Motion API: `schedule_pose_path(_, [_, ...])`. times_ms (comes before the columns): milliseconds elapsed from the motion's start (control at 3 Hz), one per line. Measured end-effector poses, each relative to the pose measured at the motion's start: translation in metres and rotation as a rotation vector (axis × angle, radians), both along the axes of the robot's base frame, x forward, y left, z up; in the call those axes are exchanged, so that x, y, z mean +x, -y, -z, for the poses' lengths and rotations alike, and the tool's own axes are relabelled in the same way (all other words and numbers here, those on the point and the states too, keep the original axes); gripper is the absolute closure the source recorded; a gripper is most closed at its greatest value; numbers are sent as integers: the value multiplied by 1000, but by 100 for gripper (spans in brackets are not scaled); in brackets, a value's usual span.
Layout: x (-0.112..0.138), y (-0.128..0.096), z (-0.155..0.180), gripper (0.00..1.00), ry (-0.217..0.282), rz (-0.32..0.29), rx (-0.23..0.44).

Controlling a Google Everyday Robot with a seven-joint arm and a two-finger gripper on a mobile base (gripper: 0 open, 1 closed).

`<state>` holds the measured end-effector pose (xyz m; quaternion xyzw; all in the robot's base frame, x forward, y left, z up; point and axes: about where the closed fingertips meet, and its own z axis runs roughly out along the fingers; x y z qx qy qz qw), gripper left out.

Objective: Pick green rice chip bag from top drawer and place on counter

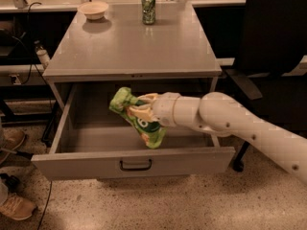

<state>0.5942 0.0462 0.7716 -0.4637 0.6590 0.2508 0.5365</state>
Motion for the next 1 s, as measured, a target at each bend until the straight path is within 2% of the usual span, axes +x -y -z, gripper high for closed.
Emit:
schedule_pose_path(333, [-17,32,-31,100,50,47,14])
schedule_pose_path(667, [-27,57,-50,100,69,100,32])
schedule_pose_path(1000, [-28,69,-53,100,71,125,37])
